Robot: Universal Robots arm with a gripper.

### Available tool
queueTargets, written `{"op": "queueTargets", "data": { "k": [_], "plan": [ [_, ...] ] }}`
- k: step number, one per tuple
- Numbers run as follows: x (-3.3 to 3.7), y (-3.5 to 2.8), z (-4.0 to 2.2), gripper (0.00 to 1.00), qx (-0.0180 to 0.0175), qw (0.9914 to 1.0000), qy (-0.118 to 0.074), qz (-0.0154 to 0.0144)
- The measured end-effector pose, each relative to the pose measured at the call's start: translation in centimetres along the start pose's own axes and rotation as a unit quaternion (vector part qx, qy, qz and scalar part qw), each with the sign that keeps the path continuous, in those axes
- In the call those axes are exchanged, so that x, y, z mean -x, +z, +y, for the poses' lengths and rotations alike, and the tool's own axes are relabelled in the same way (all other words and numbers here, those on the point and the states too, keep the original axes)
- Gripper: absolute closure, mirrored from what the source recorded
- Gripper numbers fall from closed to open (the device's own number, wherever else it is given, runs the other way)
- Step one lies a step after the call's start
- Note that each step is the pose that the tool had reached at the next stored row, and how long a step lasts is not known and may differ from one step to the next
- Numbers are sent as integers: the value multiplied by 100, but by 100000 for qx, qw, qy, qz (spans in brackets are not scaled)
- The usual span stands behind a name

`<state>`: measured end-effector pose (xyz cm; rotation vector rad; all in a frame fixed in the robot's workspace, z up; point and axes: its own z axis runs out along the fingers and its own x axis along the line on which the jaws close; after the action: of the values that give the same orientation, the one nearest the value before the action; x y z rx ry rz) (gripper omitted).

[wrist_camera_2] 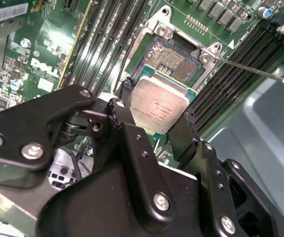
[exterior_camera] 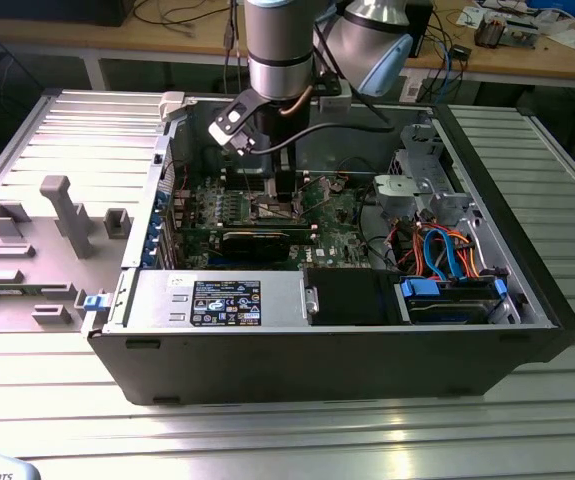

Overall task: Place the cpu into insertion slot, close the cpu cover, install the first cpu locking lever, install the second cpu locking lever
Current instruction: 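Place the cpu into insertion slot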

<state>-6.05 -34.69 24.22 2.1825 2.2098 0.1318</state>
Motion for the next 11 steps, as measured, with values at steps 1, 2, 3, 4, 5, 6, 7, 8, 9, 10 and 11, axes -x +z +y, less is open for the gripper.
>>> {"op": "queueTargets", "data": {
  "k": [1,2,3,4,5,6,7,8,9,10,11],
  "plan": [
    [0,11,-8,46,2,100000,7,40],
    [1,29,-17,46,6,100000,4,69],
    [2,48,-24,46,-3,100000,3,67],
    [2,77,-39,46,-2,100000,-4,68],
    [3,118,-59,46,-4,100000,-88,80],
    [4,169,-73,46,-6,100000,-168,87],
    [4,192,-78,46,-7,100000,-174,85],
    [3,202,-82,46,-6,100000,-166,86],
    [2,210,-83,46,-6,100000,-170,86],
    [2,218,-85,46,-11,100000,-177,83],
    [2,219,-88,46,-15,100000,-170,72]
  ]
}}
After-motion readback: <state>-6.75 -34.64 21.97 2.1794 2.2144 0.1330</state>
